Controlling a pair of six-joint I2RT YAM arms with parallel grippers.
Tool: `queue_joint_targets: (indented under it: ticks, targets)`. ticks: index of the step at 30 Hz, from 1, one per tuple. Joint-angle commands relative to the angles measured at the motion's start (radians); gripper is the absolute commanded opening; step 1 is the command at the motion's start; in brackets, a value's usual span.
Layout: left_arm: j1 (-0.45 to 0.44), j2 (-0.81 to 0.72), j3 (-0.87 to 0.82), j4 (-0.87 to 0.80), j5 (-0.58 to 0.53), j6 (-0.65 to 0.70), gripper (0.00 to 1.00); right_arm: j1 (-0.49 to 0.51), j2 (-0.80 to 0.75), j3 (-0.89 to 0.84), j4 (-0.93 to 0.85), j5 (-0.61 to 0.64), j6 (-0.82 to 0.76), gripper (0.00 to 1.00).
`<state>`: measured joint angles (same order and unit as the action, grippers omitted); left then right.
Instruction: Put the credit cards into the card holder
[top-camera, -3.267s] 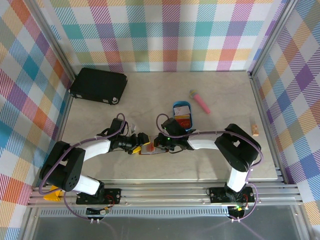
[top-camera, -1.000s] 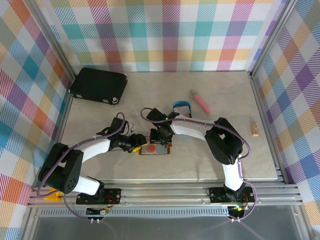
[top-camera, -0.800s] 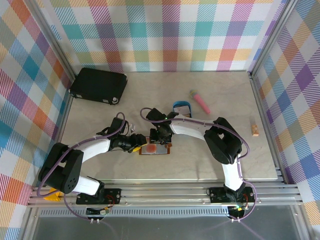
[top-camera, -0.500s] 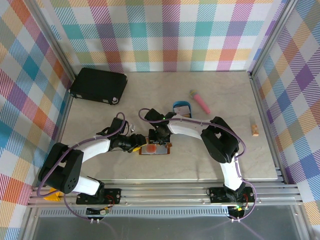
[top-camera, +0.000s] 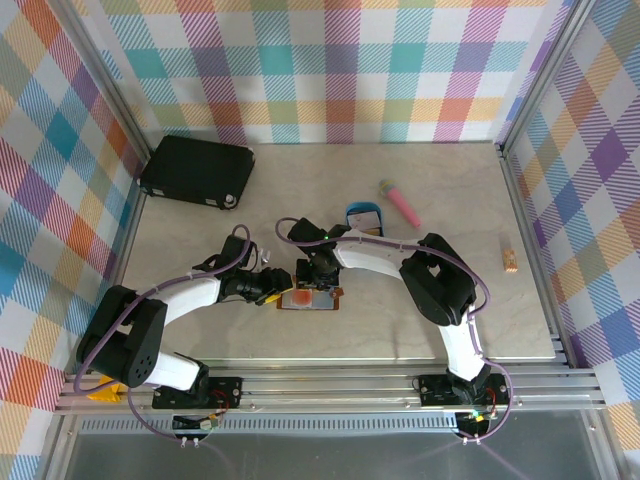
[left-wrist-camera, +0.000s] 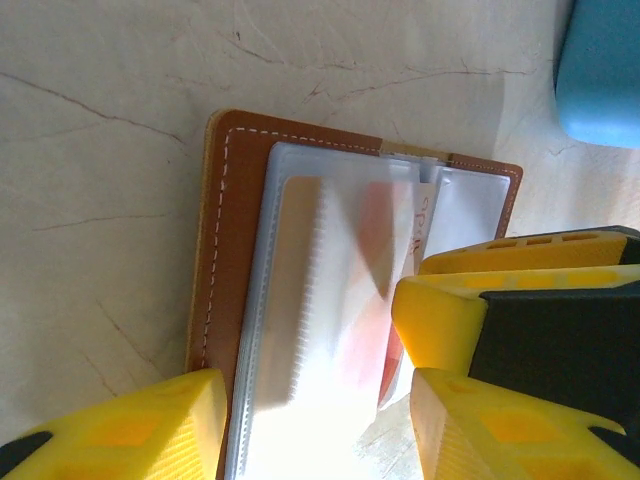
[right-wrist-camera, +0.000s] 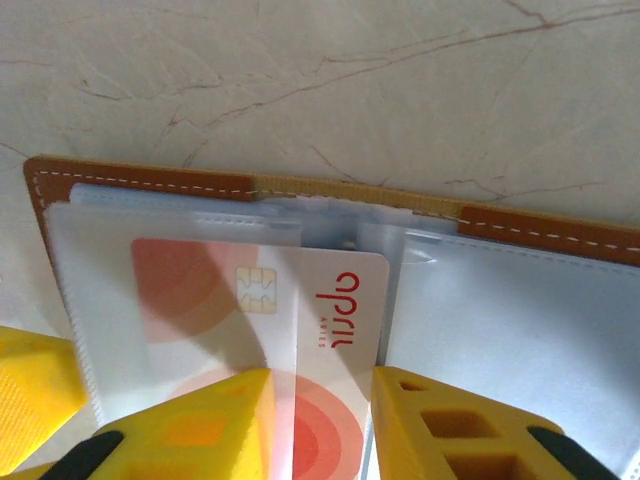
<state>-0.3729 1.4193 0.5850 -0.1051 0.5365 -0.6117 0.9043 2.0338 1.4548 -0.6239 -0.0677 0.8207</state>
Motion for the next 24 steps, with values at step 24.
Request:
queue_joint_targets:
  ticks: [24]
  targets:
    - [-0.011, 0.015, -0.027, 0.016, 0.006, 0.004, 0.49, 0.000, 0.014, -0.014, 0.103, -0.101, 0.038, 0.30]
